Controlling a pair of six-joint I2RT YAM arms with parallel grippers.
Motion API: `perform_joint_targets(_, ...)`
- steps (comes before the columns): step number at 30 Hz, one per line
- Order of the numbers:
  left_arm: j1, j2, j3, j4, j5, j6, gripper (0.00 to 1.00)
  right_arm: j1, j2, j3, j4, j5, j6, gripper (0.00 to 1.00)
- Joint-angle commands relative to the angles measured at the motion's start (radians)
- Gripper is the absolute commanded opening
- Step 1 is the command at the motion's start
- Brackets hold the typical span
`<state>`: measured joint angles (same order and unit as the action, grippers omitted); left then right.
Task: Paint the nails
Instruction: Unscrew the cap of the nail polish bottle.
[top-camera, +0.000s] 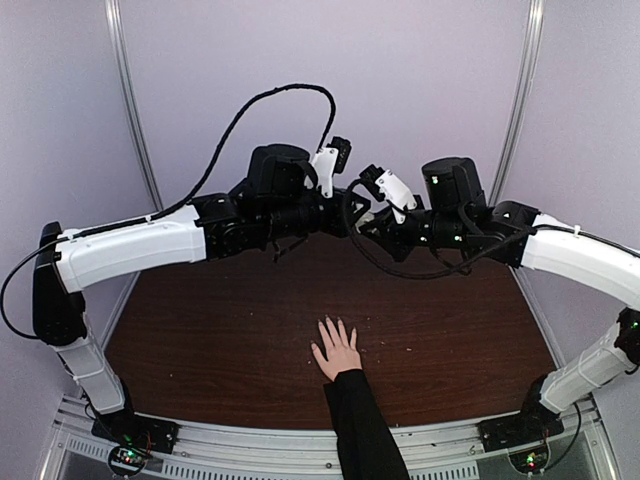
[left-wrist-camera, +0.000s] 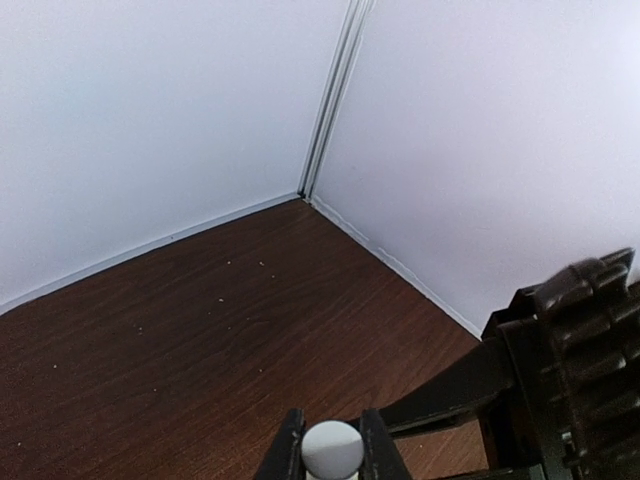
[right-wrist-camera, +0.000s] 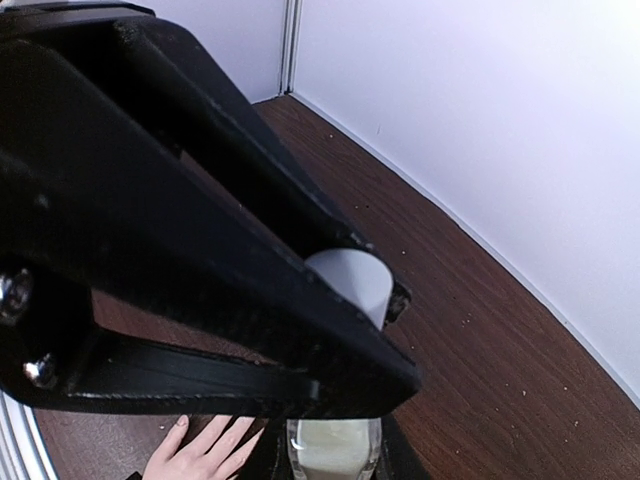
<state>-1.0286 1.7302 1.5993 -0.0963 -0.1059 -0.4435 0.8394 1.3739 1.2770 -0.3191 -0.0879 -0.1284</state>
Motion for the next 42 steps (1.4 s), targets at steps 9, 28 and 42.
perform_joint_targets(9,-0.004,-0.026,-0.024,-0.063,-0.058,0.004,0.00,0.000,-0.037,-0.011,0.079,-0.031,-0.015,0.00)
perform_joint_targets(28,0.111,-0.336,-0.238,0.087,0.507,0.119,0.57,-0.014,-0.165,-0.070,0.049,-0.494,0.009,0.00)
perform_joint_targets(42,0.123,-0.316,-0.246,0.241,1.090,0.247,0.57,-0.017,-0.127,-0.004,0.108,-1.001,0.142,0.00)
